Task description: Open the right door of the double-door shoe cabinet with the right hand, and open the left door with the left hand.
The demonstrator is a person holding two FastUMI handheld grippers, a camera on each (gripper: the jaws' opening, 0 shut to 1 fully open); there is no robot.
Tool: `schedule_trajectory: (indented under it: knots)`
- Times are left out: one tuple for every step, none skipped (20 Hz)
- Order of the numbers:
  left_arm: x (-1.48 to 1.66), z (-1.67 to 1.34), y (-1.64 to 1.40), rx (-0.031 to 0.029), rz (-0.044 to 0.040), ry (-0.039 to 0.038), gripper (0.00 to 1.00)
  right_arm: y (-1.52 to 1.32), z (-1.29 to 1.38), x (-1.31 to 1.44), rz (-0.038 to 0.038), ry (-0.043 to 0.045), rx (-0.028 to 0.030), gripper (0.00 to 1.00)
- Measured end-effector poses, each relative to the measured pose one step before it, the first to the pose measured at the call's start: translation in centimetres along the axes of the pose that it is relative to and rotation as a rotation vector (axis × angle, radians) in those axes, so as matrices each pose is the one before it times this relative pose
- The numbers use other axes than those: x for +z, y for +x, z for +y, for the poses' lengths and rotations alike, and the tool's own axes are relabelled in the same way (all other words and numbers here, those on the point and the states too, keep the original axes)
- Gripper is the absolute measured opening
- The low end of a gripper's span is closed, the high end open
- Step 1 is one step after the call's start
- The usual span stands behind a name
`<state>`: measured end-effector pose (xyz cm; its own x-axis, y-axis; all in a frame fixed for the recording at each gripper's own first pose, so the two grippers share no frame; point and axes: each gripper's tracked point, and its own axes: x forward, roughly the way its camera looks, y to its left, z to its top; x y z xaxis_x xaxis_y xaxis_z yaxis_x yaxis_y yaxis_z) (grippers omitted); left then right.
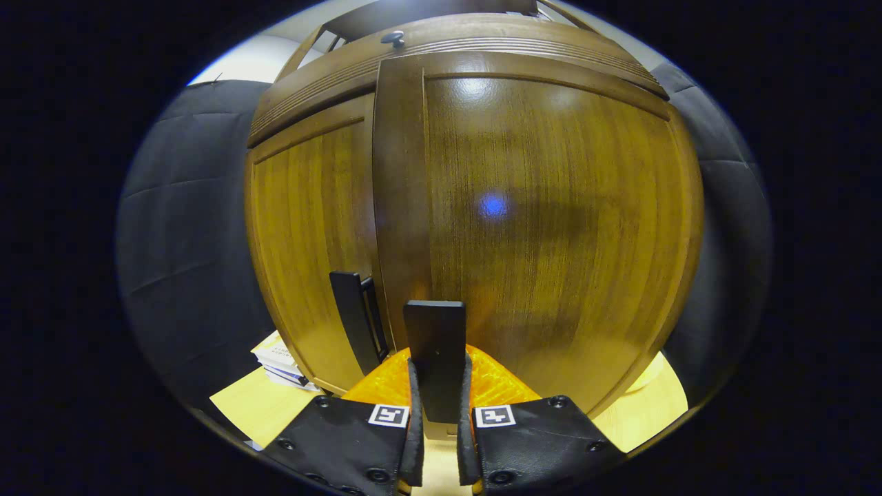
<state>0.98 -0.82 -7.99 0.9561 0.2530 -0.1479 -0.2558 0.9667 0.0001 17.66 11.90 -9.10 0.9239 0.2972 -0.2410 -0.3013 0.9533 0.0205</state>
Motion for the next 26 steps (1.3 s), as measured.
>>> schedule_trajectory:
  knots:
    - [-0.073, -0.092, -0.141, -0.00906, 0.00198, -0.00130, 0.98, -0.584, -0.037, -0.082, -0.00309, 0.00006, -0.00072, 0.20]
    - [0.044, -0.057, -0.100, -0.00981, 0.00193, -0.00173, 0.98, -0.617, -0.034, -0.172, -0.00130, -0.00049, 0.00013, 0.20]
    - [-0.164, 0.049, -0.229, -0.00981, 0.00195, -0.00145, 0.98, -0.551, -0.067, -0.092, -0.00154, -0.00252, 0.00089, 0.20]
    - [-0.095, 0.036, -0.148, -0.01115, 0.00151, -0.00073, 0.99, -0.522, -0.075, -0.119, -0.00128, -0.00052, 0.00075, 0.20]
    - [-0.234, 0.011, -0.028, -0.01120, 0.00135, 0.00033, 0.99, -0.537, -0.083, -0.093, 0.00085, 0.00033, -0.00095, 0.20]
    - [0.042, -0.050, -0.046, -0.01102, 0.00011, 0.00167, 0.98, -0.574, -0.068, -0.241, 0.00110, -0.00075, -0.00100, 0.20]
    - [-0.047, -0.121, -0.154, -0.01145, -0.00286, 0.00300, 0.98, -0.571, -0.145, -0.169, 0.00141, -0.00090, -0.00175, 0.20]
    - [0.191, -0.116, -0.155, -0.01104, -0.00536, 0.00421, 0.98, -0.584, -0.087, -0.164, 0.00107, 0.00066, -0.00179, 0.20]
    - [0.042, -0.192, -0.217, -0.01294, -0.00434, 0.00303, 0.98, -0.479, -0.213, -0.073, 0.00069, 0.00145, -0.00347, 0.20]
    - [-0.040, -0.159, -0.151, -0.01477, -0.00192, 0.00217, 0.98, -0.493, -0.135, -0.189, -0.00084, 0.00204, -0.00497, 0.20]
    - [-0.114, -0.017, -0.185, -0.01455, -0.00127, 0.00254, 0.98, -0.500, -0.203, -0.111, -0.00221, 0.00152, -0.00732, 0.20]
    - [-0.013, -0.068, -0.151, -0.01460, 0.00048, 0.00315, 0.98, -0.628, -0.198, -0.188, -0.00145, 0.00159, -0.00914, 0.20]
    - [-0.148, -0.130, -0.139, -0.01445, 0.00182, 0.00360, 0.99, -0.514, -0.226, -0.100, -0.00033, 0.00165, -0.00920, 0.20]
    - [-0.028, -0.044, -0.124, -0.01363, 0.00037, 0.00376, 0.98, -0.495, -0.222, -0.106, -0.00070, 0.00243, -0.00796, 0.20]
    - [-0.135, -0.115, -0.038, -0.01310, 0.00004, 0.00341, 0.98, -0.490, -0.242, -0.071, -0.00009, 0.00347, -0.00701, 0.20]
    - [0.051, -0.075, -0.138, -0.01266, -0.00022, 0.00246, 0.98, -0.707, -0.140, -0.195, -0.00028, 0.00209, -0.00642, 0.20]
    - [-0.056, -0.115, -0.086, -0.01281, -0.00234, 0.00235, 0.98, -0.436, -0.245, -0.020, 0.00049, 0.00223, -0.00644, 0.20]
    - [0.097, -0.100, -0.078, -0.01177, -0.00315, 0.00181, 0.98, -0.492, -0.293, -0.188, -0.00031, 0.00195, -0.00873, 0.20]
    - [-0.062, -0.125, -0.119, -0.01334, -0.00179, 0.00156, 0.98, -0.407, -0.245, -0.003, -0.00096, 0.00083, -0.00737, 0.20]
    - [0.008, -0.095, -0.108, -0.01301, -0.00108, 0.00226, 0.98, -0.629, -0.516, -0.203, -0.00089, 0.00146, -0.01063, 0.20]
    - [-0.093, -0.101, -0.177, -0.01324, -0.00046, 0.00387, 0.98, -0.373, -0.378, -0.132, -0.00080, 0.00154, -0.00913, 0.20]
    - [-0.016, -0.053, -0.100, -0.01129, -0.00033, 0.00388, 0.98, -0.426, -0.303, -0.207, -0.00051, 0.00258, -0.00944, 0.20]
    - [-0.048, -0.192, -0.011, -0.01302, 0.00011, 0.00218, 0.98, -0.546, -0.384, -0.053, -0.00042, 0.00266, -0.00928, 0.20]
    - [-0.082, -0.106, 0.181, -0.01394, -0.00037, 0.00030, 0.98, -0.320, -0.436, -0.270, -0.00135, 0.00156, -0.01027, 0.20]
    - [0.042, -0.184, 0.103, -0.01355, -0.00048, -0.00073, 0.98, -0.381, -0.424, -0.071, -0.00186, 0.00107, -0.01030, 0.20]
    - [-0.103, -0.243, -0.073, -0.01382, 0.00159, -0.00028, 0.98, -0.389, -0.462, -0.205, -0.00207, 0.00109, -0.01096, 0.20]
